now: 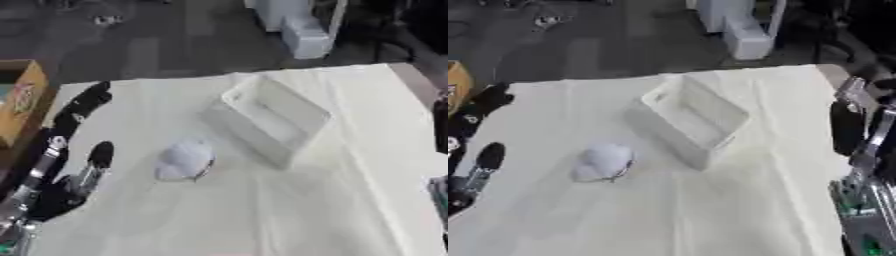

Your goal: Pick up objects on the table and place them in the box.

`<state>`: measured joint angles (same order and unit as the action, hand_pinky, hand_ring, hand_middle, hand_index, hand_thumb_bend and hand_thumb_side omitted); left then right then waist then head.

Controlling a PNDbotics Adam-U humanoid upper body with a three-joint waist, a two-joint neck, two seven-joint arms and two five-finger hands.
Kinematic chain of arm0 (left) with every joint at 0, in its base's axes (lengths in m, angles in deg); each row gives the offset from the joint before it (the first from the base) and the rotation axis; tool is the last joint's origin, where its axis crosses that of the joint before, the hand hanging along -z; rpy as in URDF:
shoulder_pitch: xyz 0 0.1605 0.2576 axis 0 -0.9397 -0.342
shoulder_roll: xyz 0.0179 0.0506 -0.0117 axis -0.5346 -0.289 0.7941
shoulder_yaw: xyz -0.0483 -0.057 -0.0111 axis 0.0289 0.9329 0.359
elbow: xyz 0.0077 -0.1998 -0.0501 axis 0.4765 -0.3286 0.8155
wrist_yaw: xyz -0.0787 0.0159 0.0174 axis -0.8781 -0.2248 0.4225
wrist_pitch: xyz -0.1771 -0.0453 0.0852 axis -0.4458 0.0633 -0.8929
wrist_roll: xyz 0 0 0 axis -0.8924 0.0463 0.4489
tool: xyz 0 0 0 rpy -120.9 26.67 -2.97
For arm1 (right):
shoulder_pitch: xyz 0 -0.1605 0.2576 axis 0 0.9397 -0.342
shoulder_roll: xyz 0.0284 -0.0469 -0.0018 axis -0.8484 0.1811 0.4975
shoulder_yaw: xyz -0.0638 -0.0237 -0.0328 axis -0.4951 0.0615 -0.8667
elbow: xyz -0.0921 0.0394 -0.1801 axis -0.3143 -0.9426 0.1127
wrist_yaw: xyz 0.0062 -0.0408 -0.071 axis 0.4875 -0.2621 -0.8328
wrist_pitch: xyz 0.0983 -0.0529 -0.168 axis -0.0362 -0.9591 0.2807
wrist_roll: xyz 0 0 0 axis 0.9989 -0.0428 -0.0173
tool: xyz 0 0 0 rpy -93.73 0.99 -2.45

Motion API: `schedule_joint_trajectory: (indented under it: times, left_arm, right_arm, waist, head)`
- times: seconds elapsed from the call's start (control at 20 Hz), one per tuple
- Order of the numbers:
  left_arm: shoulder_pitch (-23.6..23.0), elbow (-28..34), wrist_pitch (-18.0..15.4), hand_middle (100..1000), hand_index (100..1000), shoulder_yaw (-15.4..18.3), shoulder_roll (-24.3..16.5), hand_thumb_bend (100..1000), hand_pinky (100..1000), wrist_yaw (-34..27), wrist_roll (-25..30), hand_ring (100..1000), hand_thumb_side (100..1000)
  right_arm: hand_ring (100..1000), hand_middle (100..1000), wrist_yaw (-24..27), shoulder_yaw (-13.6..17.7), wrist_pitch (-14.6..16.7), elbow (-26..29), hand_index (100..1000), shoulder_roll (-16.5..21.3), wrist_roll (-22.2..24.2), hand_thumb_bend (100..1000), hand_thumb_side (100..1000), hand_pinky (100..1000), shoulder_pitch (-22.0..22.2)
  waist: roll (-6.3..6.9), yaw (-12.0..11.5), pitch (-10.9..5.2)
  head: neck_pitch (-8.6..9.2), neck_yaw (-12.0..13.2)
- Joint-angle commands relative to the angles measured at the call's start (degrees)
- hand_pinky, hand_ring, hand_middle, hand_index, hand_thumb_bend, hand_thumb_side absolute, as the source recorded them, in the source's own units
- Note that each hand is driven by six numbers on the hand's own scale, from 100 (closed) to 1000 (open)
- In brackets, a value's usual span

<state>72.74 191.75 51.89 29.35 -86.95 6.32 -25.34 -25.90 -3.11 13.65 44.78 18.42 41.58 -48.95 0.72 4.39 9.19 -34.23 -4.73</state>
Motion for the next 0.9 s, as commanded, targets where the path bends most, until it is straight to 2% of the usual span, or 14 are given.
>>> schedule_joint_trajectory:
  times: [0.05, 0.4, 0.7, 0.85, 0.9]
  left_arm:
    - [0.59, 1.28, -0.1, 1000, 1000, 0.44, -0.07, 100, 1000, -0.59, 0.31, 974, 881]
    - [1.34, 1.43, -0.33, 1000, 1000, 0.34, -0.33, 100, 1000, -0.7, 0.23, 975, 865]
    - [3.0, 1.12, -1.29, 1000, 1000, -0.25, -1.84, 100, 1000, 0.47, 0.29, 974, 839]
    - [4.05, 0.43, -2.0, 1000, 1000, -1.07, -2.31, 100, 1000, 2.11, 4.27, 966, 837]
    - [4.3, 0.3, -2.2, 1000, 1000, -1.2, -2.28, 100, 1000, 2.48, 5.71, 968, 838]
  right_arm:
    - [564, 712, 0.05, 0.14, 0.0, 0.71, 755, 1.21, -0.2, 100, 874, 475, -0.37]
    - [563, 711, 0.07, 0.16, 0.12, 0.95, 755, 1.2, -0.55, 100, 874, 473, 0.12]
    - [563, 709, 0.08, 0.19, 0.31, 1.04, 753, 1.16, -0.83, 100, 874, 473, 0.38]
    - [563, 709, -0.04, 0.11, 0.46, 1.18, 753, 0.93, -0.84, 100, 874, 473, 0.28]
    - [563, 709, -0.11, 0.1, 0.5, 1.23, 753, 0.84, -0.83, 100, 874, 473, 0.23]
  waist:
    - [0.01, -0.13, -0.83]
    - [0.37, -0.31, -1.07]
    - [0.63, -0.12, -1.31]
    - [0.76, 0.05, -1.33]
    - [0.77, 0.07, -1.34]
  head:
    - [-0.6, 0.48]
    - [-1.83, 1.08]
    - [-6.02, 1.95]
    - [-8.83, 2.42]
    - [-9.26, 2.47]
